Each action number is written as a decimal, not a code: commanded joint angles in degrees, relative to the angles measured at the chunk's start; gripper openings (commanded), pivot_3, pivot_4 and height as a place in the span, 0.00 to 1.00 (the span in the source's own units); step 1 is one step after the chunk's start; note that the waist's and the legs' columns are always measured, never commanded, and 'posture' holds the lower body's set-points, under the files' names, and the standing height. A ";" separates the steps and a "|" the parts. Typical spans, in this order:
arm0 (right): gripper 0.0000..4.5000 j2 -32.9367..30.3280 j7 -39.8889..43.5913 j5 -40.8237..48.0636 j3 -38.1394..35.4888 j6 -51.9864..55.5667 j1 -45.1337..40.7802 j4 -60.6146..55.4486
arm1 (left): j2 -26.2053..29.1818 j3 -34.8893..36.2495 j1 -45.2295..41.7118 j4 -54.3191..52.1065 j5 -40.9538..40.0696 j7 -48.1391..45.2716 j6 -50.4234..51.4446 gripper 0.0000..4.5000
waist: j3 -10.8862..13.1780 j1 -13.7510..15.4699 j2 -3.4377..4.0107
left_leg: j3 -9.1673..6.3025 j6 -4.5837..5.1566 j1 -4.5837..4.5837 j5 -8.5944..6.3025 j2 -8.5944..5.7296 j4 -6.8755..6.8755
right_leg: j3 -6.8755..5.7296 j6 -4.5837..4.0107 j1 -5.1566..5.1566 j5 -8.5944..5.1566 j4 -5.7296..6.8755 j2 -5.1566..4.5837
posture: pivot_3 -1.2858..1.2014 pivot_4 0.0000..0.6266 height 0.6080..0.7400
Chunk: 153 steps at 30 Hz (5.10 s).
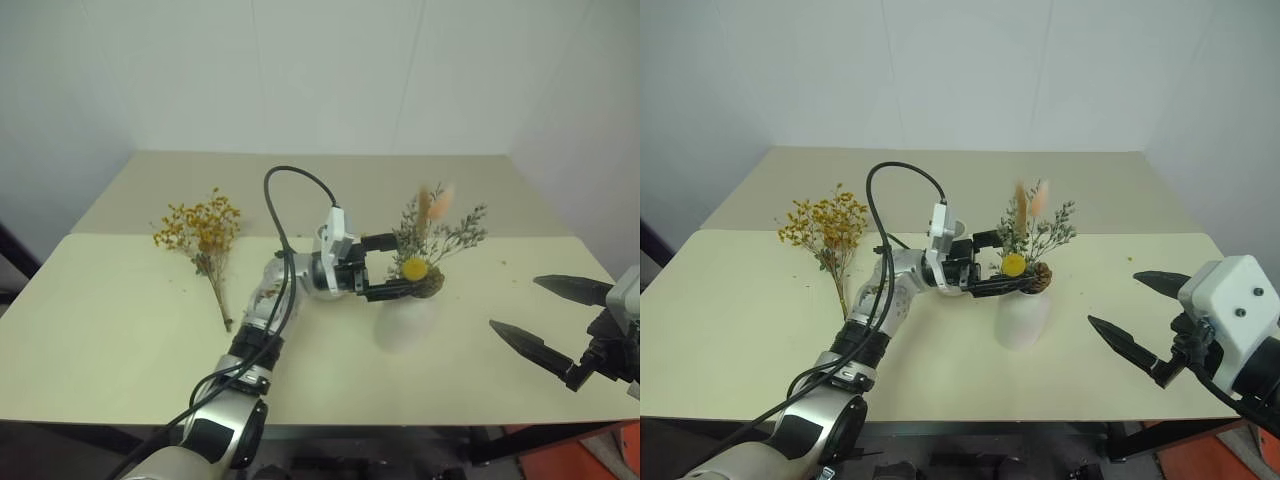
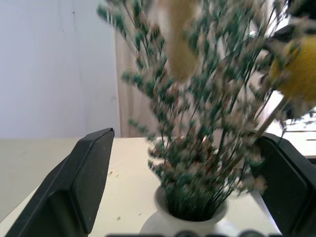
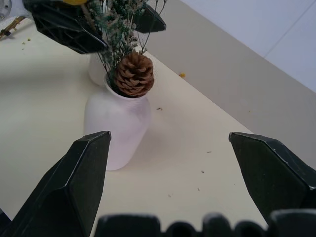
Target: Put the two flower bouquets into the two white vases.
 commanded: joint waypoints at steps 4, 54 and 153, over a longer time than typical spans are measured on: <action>1.00 -0.10 1.33 0.08 -3.60 -0.49 0.85 -0.69 | 9.79 2.88 0.18 -10.41 -7.05 -5.18 9.62 0.99 | -0.03 -0.56 0.05 | 0.00 0.00 0.05 0.00 0.03 -0.01 | 0.01 0.00 0.01 -0.01 0.02 0.01 | 0.52 0.24 1.00; 1.00 -13.18 15.92 6.84 46.80 -0.13 -62.31 16.42 | 21.62 30.34 7.19 -38.98 -6.43 95.64 86.90 0.99 | -0.01 0.11 0.01 | -0.01 -0.04 -0.39 0.01 0.03 -0.04 | -0.04 -0.58 -0.76 0.28 0.21 -0.04 | 0.52 0.24 1.00; 1.00 1.18 4.42 -1.29 62.19 43.42 -97.23 27.59 | 6.74 21.89 -21.82 25.69 -10.45 6.57 1.87 0.01 | 0.00 -0.78 0.01 | -0.03 -0.15 -0.92 0.12 -0.39 0.01 | -0.19 -0.37 -1.17 0.43 0.22 -0.52 | 0.52 0.24 1.00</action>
